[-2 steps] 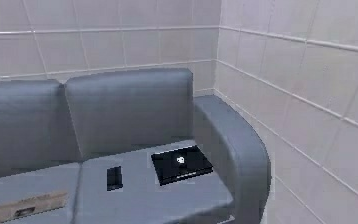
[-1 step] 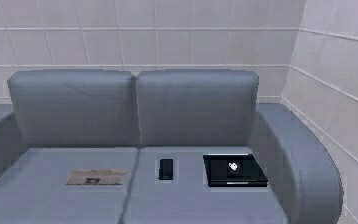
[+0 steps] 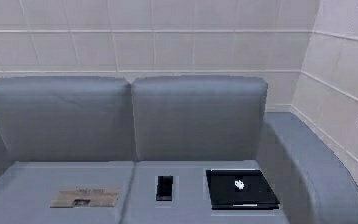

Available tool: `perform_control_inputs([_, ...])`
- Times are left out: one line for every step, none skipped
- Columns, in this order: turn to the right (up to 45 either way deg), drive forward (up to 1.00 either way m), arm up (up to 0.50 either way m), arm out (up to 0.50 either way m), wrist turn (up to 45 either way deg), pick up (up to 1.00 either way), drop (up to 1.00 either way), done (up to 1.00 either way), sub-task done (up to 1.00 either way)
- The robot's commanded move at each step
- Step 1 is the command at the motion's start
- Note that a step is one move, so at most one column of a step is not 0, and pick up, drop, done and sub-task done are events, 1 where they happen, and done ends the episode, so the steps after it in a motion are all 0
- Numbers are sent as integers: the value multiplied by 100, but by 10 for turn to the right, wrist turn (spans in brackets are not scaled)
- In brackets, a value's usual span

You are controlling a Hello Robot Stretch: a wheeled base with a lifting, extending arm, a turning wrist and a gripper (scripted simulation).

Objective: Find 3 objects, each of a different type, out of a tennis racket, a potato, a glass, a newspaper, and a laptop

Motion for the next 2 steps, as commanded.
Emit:
perform_control_inputs([-300, 0, 0, 0, 0, 0, 0, 0, 0])
perform_control_inputs([0, 0, 0, 0, 0, 0, 0, 100, 0])
